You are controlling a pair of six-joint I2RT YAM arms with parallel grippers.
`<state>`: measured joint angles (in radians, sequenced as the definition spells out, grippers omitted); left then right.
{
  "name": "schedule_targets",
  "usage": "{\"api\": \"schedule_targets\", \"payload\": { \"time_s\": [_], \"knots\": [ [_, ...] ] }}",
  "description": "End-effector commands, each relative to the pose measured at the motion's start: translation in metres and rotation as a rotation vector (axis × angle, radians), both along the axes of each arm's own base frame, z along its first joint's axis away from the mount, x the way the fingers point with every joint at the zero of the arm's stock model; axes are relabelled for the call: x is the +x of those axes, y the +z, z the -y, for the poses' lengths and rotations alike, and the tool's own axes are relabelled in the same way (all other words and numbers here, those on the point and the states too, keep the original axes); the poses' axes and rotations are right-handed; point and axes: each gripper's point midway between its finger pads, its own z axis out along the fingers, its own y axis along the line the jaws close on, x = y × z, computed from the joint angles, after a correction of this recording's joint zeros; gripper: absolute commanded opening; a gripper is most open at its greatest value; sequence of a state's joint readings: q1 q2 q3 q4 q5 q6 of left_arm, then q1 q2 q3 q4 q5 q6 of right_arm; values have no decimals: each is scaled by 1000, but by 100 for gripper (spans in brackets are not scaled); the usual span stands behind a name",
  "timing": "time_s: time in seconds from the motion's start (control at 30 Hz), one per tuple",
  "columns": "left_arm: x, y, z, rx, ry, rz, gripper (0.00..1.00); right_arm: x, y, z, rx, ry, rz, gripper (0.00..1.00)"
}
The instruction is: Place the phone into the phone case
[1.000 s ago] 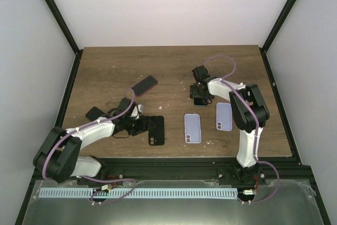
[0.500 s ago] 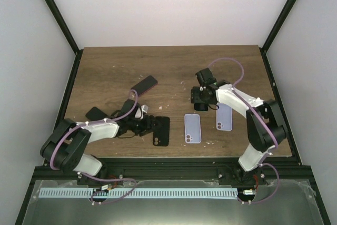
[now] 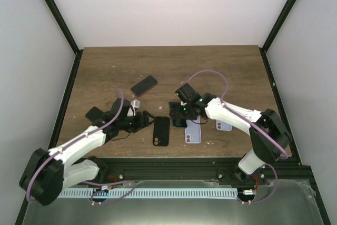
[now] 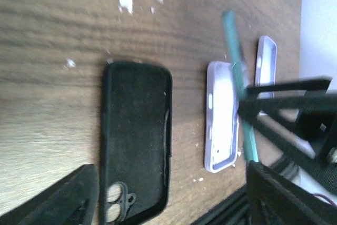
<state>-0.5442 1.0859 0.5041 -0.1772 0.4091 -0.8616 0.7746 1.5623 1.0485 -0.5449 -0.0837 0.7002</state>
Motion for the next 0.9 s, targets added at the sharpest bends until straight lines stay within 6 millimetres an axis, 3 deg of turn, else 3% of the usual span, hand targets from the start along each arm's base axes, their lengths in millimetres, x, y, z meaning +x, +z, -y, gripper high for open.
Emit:
{"api": "schedule_targets", "payload": {
  "time_s": [0.0, 0.07, 0.23, 0.33, 0.63, 0.87],
  "knots": [
    [4, 26, -39, 173, 100, 115, 86, -18, 12, -53, 158, -27, -39, 61],
    [4, 38, -51, 210, 129, 158, 99, -27, 10, -69, 181, -19, -53, 61],
    [0, 57, -69, 251, 182, 202, 100, -43, 1, -97, 216, -8, -110, 61],
    [-4, 61, -78, 264, 208, 218, 100, -49, -7, -103, 209, -14, -137, 60],
    [-14, 63, -86, 250, 229, 239, 100, -55, -27, -91, 146, -95, -179, 60],
    [-16, 58, -76, 200, 197, 231, 93, -55, -32, -75, 88, -135, -172, 60]
  ]
}}
